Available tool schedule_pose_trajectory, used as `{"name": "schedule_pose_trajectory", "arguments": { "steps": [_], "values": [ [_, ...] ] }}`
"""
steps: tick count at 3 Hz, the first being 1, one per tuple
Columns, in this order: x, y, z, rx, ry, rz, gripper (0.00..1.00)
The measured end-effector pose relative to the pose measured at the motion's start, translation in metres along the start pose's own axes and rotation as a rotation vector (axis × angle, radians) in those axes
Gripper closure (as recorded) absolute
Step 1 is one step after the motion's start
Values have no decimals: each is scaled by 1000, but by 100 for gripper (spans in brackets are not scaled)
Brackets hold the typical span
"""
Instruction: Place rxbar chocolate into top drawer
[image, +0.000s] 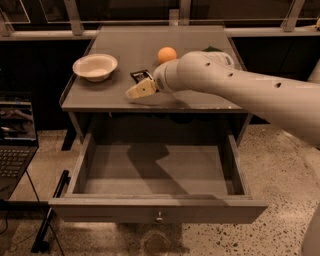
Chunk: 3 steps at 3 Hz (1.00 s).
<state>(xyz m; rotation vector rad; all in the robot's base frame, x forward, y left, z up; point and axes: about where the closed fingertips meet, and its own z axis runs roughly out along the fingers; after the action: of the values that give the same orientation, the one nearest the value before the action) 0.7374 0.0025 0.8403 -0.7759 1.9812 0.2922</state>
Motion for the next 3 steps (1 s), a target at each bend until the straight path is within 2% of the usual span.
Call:
{"name": "schedule_pose_trajectory", "arguments": {
  "steps": [2, 3],
  "values": [
    [19, 4, 20, 20, 4, 50, 0],
    [19, 4, 20, 20, 4, 50, 18]
  ]
}}
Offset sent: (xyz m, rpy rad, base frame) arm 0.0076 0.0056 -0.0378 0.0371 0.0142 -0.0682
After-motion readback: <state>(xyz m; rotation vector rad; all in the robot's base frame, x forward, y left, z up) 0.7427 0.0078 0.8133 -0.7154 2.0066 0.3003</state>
